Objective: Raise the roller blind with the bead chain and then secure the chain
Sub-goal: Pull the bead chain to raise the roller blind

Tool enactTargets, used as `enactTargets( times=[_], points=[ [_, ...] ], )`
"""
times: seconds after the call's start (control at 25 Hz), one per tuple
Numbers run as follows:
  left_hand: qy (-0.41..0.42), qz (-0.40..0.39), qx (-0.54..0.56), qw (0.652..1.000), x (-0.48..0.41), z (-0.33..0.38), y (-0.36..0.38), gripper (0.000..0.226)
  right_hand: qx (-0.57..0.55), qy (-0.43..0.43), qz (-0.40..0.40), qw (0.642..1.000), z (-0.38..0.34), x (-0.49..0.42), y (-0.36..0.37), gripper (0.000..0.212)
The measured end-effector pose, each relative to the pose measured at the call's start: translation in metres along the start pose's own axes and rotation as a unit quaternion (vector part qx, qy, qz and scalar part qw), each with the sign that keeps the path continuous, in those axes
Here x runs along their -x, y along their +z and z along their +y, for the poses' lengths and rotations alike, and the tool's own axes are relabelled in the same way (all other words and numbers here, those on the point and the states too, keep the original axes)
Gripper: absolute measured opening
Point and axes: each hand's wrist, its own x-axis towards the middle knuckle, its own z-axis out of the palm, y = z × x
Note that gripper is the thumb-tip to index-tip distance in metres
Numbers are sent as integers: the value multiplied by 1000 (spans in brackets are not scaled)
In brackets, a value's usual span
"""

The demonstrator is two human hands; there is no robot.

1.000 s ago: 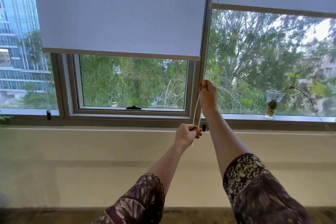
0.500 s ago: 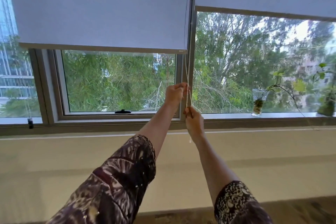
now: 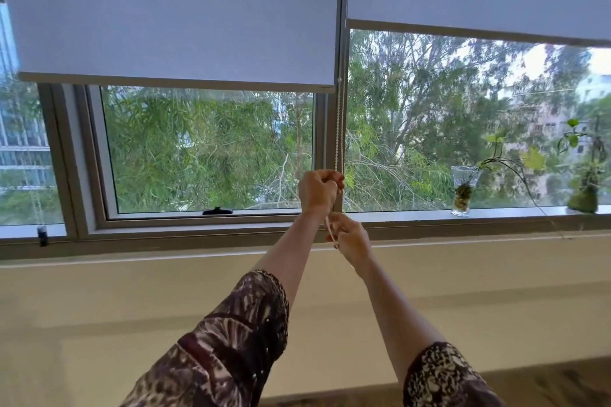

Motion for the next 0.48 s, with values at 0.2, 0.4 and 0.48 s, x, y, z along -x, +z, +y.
enactTargets(
  times=[0.2,0.4,0.48],
  points=[
    [14,-9,-45,999,27,-36,-9,15,-146,3,46,988,-52,-34,-14,26],
    [-5,-54,-32,998,60,-55,1,27,-143,-54,77,985,-115,-61,-12,20],
    [-2,-73,-43,996,60,-54,0,28,-125,-77,116,982,-123,-62,-7,26]
  ],
)
